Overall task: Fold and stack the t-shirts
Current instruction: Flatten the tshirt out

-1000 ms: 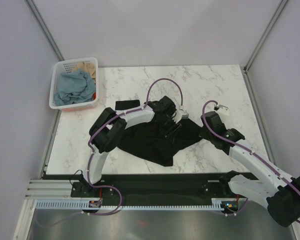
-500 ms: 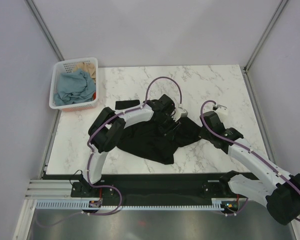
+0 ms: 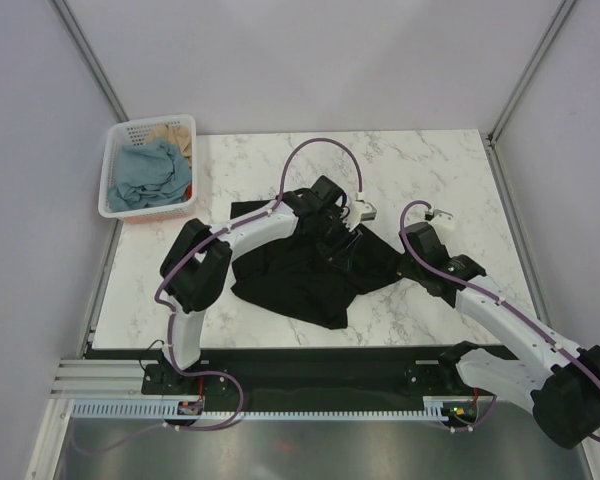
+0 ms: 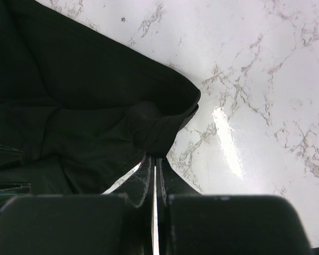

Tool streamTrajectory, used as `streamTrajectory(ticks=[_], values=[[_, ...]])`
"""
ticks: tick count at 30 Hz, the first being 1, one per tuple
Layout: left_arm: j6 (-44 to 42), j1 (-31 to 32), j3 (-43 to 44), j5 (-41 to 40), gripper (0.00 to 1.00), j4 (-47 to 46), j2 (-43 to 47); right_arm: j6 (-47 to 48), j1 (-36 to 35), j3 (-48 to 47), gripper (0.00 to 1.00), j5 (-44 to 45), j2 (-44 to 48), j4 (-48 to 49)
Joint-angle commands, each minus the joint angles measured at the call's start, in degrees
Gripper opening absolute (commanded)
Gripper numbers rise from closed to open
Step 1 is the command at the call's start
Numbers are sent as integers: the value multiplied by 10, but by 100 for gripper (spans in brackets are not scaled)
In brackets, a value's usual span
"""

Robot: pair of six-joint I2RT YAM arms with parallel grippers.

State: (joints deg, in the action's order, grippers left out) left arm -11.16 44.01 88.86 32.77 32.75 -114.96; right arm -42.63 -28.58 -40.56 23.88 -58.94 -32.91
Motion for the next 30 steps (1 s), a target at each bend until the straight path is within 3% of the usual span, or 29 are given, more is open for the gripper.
streamTrajectory(ticks=[1, 16, 19, 24, 28, 30], values=[[-2, -7, 0, -17, 47, -5, -14, 2, 2, -23, 0, -3, 11, 16], [-4, -8, 1, -52, 48, -5, -86, -3, 1, -23, 0, -7, 18, 15], [-4, -3, 1, -47, 44, -6, -85, -3, 3, -23, 0, -7, 17, 15], [0, -2, -12, -26, 28, -6, -54, -3, 2, -23, 0, -1, 18, 14], [5, 1, -23, 11, 30, -5, -36, -6, 2, -23, 0, -3, 19, 14], [5, 5, -34, 15, 38, -5, -33, -10, 2, -22, 0, -8, 23, 12]])
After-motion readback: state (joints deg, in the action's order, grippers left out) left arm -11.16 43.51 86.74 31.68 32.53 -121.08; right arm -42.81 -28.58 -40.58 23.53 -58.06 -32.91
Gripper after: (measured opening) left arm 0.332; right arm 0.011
